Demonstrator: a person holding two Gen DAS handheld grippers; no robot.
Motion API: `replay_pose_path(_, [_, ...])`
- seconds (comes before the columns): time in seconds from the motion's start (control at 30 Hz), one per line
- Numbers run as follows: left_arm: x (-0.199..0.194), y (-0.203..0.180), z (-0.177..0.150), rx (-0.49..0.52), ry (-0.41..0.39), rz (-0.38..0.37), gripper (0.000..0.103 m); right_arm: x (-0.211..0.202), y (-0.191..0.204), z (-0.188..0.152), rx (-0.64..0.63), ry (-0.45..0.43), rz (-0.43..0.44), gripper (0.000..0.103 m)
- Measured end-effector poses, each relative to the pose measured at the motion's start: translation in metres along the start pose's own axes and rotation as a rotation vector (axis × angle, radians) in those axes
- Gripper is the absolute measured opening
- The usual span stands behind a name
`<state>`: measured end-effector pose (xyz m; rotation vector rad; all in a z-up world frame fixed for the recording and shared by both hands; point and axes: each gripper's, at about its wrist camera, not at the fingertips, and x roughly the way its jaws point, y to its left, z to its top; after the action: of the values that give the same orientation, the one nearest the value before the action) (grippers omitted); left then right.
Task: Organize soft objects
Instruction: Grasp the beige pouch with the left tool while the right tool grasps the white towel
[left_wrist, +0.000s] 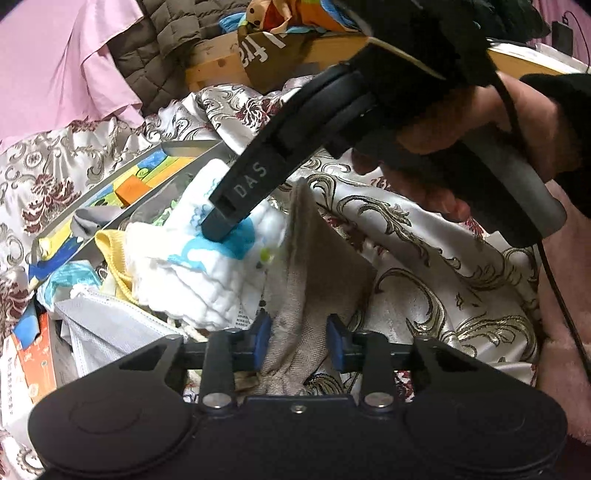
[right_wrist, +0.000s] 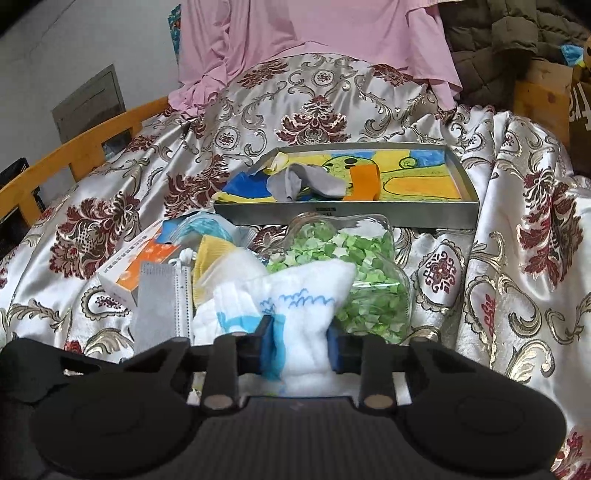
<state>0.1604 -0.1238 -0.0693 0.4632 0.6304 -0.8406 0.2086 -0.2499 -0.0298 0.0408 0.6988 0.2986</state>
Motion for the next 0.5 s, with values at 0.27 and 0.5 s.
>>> replay_pose_path(0.27, [-0.01, -0.006, 0.001, -0.037, 0.007, 0.03, 0.012, -0.022, 0.006, -0.005, -0.032, -0.05, -0.052, 0.017])
replay_pose_path(0.5, [-0.027, -0.019, 0.0, -0.068, 0.008, 0.07, 0.009, -0.054, 0.0, -0.003, -0.016, -0.157, -0.084, 0.016])
